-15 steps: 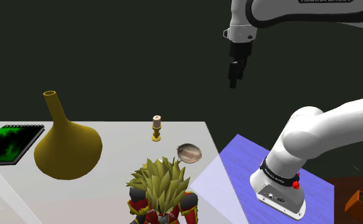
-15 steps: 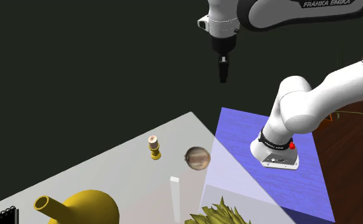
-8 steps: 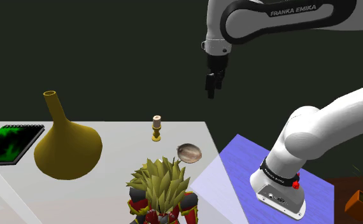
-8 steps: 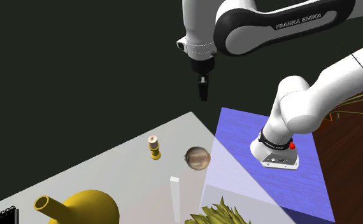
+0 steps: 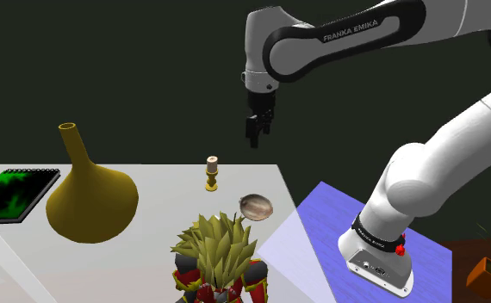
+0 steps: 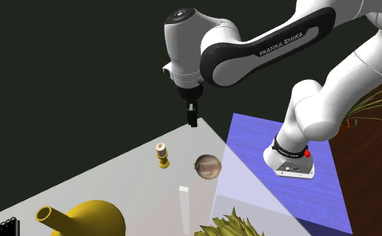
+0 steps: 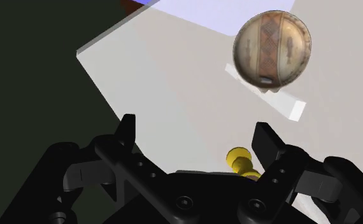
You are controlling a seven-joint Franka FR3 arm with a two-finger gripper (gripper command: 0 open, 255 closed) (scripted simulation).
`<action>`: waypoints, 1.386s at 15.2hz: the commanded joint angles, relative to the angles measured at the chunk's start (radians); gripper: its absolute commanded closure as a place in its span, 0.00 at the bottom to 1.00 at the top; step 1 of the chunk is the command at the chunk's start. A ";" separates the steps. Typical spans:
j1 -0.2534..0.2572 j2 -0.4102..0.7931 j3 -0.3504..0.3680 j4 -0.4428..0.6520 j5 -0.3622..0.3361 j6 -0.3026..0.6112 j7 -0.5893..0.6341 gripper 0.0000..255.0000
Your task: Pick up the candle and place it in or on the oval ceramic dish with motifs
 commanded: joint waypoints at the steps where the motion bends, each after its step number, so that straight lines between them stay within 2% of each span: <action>1: 0.010 0.062 0.022 0.026 0.003 0.045 0.020 0.00; 10: 0.051 0.366 0.106 0.201 -0.044 0.198 0.121 0.00; 18: 0.054 0.424 0.106 0.152 -0.068 0.301 0.140 0.00; 21: 0.054 0.424 0.106 0.152 -0.067 0.301 0.140 0.00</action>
